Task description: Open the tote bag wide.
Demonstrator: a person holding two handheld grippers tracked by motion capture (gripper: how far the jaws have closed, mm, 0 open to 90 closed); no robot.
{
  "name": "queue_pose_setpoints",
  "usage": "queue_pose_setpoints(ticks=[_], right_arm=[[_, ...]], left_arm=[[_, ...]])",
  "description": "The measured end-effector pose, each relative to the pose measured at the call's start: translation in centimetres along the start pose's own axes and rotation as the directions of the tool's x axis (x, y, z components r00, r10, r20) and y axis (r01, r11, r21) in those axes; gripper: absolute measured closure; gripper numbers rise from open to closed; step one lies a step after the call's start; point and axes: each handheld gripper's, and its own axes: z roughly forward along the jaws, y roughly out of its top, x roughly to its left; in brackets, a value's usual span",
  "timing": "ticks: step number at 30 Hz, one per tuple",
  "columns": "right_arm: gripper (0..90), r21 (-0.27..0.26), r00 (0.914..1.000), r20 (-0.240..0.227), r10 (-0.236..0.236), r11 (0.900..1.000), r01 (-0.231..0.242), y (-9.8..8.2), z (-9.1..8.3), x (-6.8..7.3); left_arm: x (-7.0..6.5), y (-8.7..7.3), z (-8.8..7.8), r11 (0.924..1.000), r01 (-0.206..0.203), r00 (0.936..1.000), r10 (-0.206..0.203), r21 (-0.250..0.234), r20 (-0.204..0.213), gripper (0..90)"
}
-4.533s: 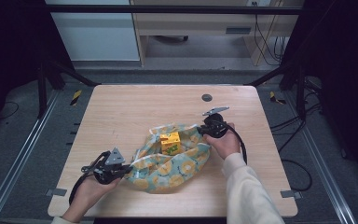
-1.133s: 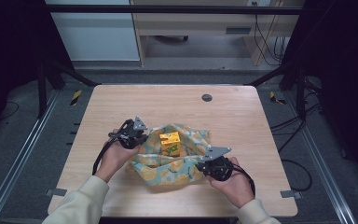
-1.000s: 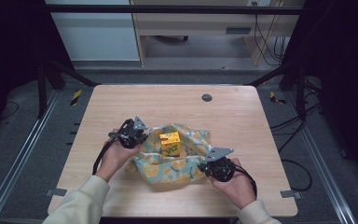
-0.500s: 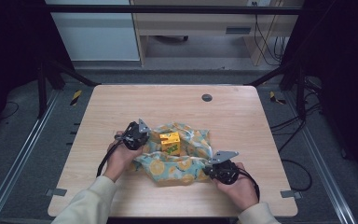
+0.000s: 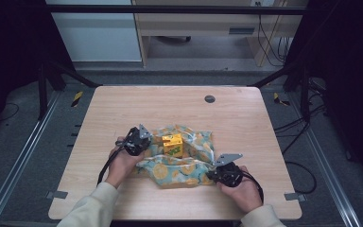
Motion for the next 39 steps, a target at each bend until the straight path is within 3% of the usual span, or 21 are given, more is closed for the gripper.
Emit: queue_pose_setpoints(ticks=[12, 19, 26, 39], right_arm=[[90.0, 0.005, 0.9999, -0.01, 0.009, 1.0, -0.009, -0.23, -0.19, 0.14], [90.0, 0.012, 0.9998, -0.012, 0.015, 1.0, -0.015, -0.39, -0.21, 0.07], [90.0, 0.021, 0.9996, -0.018, 0.021, 1.0, -0.02, -0.5, -0.15, 0.13], [90.0, 0.008, 0.9983, -0.024, 0.053, 0.999, -0.052, -0.78, -0.1, -0.39]], left_arm=[[0.12, -0.13, 0.18, 0.9993, -0.003, 0.9993, 0.005, 0.038, -0.037, 90.0], [0.0, -0.19, 0.18, 0.999, -0.005, 0.9992, 0.007, 0.045, -0.04, 90.0], [0.15, -0.48, 0.36, 0.9975, 0.025, 0.9988, -0.023, 0.066, -0.043, 90.0], [0.1, -0.61, 0.49, 0.9969, 0.008, 0.9988, -0.005, 0.078, -0.048, 90.0]])
